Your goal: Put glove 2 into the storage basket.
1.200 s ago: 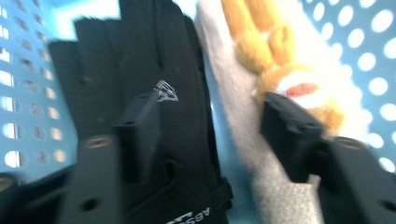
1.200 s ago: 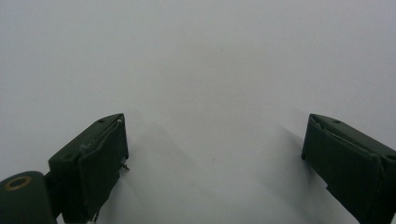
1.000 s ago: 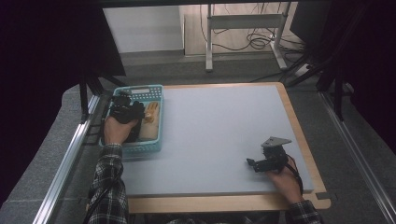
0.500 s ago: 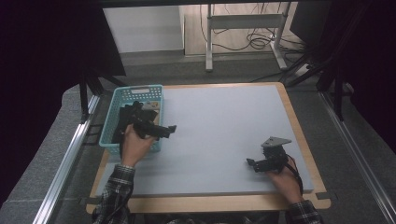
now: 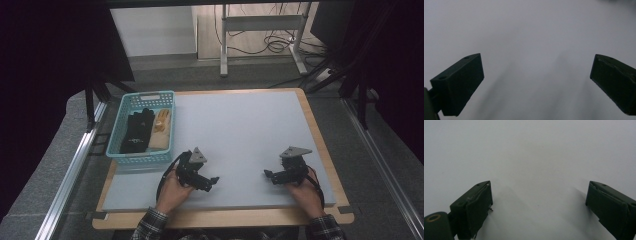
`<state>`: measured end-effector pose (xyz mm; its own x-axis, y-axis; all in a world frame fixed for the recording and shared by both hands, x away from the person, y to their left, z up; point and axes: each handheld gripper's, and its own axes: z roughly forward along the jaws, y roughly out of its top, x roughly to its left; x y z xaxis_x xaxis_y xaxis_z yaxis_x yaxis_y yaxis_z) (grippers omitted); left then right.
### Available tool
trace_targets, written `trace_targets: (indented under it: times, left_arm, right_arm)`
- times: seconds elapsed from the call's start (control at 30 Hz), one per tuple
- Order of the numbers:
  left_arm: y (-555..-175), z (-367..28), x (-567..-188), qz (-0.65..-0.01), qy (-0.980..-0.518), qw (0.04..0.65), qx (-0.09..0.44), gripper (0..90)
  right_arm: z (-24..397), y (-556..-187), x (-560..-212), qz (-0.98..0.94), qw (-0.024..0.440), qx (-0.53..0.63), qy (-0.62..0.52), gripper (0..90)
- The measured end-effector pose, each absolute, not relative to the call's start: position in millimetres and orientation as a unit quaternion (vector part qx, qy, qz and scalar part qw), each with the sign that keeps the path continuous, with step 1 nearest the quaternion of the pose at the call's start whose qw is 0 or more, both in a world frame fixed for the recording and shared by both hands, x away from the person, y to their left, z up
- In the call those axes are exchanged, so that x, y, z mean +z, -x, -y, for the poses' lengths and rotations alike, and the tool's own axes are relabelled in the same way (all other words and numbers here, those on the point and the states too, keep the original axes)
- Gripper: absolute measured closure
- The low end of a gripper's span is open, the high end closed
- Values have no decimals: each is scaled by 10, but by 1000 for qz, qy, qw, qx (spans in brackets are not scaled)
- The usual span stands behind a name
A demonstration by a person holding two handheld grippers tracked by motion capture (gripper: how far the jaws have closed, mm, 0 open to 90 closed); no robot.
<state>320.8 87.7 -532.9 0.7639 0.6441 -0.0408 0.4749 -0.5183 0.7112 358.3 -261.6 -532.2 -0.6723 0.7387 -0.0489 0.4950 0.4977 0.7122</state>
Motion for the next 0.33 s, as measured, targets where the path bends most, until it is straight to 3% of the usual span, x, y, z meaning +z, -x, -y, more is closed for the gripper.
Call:
trace_targets:
  times: [0.03, 0.33]
  left_arm:
    - [-3202, -849, -5449, -327, -870, 348, 121, 0]
    - [-3201, -874, -5464, -333, -865, 355, 118, 8]
  right_arm:
    - [2616, -3583, -5322, -847, 177, 345, -364, 67]
    - [2617, -3581, -5324, -847, 177, 344, -364, 67]
